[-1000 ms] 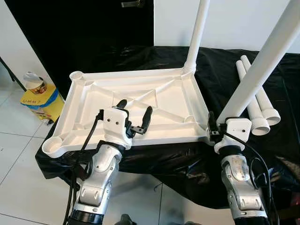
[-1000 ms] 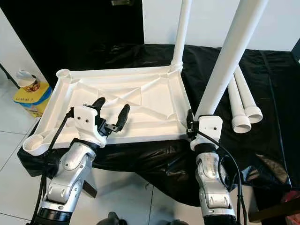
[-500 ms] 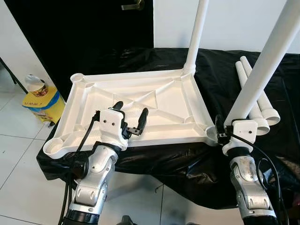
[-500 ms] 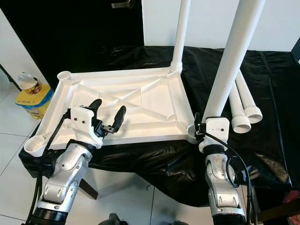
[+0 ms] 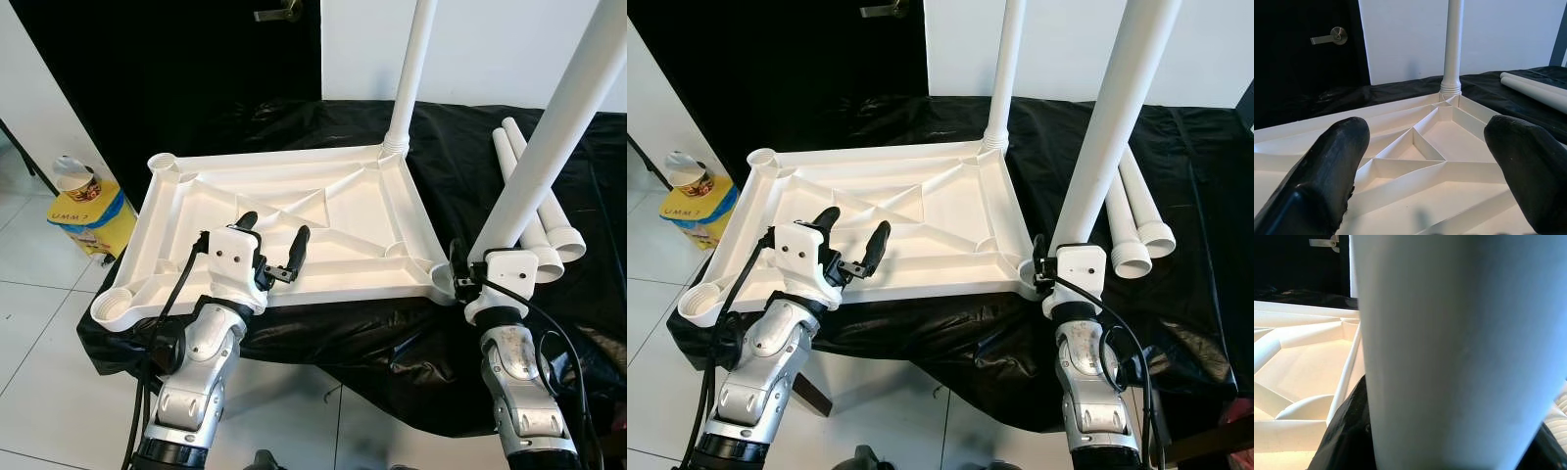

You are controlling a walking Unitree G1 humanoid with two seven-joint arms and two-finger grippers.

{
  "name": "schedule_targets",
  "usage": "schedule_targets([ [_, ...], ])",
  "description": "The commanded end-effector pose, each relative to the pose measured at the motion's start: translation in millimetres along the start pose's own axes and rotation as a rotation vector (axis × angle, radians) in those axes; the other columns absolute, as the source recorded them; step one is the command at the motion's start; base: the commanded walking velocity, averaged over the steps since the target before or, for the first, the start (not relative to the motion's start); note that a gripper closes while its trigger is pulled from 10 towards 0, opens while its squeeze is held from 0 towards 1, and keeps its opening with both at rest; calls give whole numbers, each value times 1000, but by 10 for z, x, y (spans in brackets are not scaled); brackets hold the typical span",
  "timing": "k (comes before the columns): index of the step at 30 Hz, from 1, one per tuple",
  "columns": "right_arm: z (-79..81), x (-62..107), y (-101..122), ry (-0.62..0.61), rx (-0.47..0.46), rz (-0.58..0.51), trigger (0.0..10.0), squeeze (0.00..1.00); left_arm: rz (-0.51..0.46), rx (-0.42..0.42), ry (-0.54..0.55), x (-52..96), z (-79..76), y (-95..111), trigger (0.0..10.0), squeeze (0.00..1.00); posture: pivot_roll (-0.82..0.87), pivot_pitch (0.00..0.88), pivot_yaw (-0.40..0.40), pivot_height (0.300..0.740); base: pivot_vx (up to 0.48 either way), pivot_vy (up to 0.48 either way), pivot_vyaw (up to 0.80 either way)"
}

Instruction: Building children table

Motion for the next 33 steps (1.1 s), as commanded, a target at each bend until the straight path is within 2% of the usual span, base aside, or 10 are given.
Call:
schedule_targets([
  [1, -4, -10, 11, 0, -39, -24, 10000, 0, 7, -12, -84, 19, -32, -29, 10000, 0, -1, 26, 22, 740, 0, 0, 0],
  [4, -35, -16, -21, -24, -64, -1, 10000, 0, 11, -11, -74, 14, -15, -34, 10000, 0, 0, 27, 21, 740, 0, 0, 0],
  [9, -140, -24, -153, -120, -173, 83, 10000, 0, 34, 34, -9, 7, 64, -79, 10000, 0, 6, 27, 17, 740, 0, 0, 0],
  [11, -148, -30, -159, -125, -184, 87, 10000, 0, 37, 46, 5, 3, 83, -88, 10000, 0, 6, 27, 17, 740, 0, 0, 0],
  [15, -137, -53, -168, -129, -207, 95, 10000, 0, 36, 75, 41, -16, 134, -86, 10000, 0, 10, 21, 14, 740, 0, 0, 0],
  [28, -1, -106, -138, -98, -237, 78, 10000, 0, 23, 42, 58, -56, 176, -45, 10000, 0, 42, 5, 13, 740, 0, 0, 0],
  [33, 68, -130, -161, -70, -257, 90, 10000, 0, 26, 36, 93, -46, 193, -57, 10000, 0, 74, 0, -14, 740, 0, 0, 0],
])
Point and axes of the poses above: a point about 5 cm out from each wrist's last joint towards the gripper, its own x axis pointing back from the gripper into the wrist, its own y axis along the axis of the wrist's last joint, z = x × y, the point moved 2 cm from there along -x, pointing out of the wrist towards the gripper
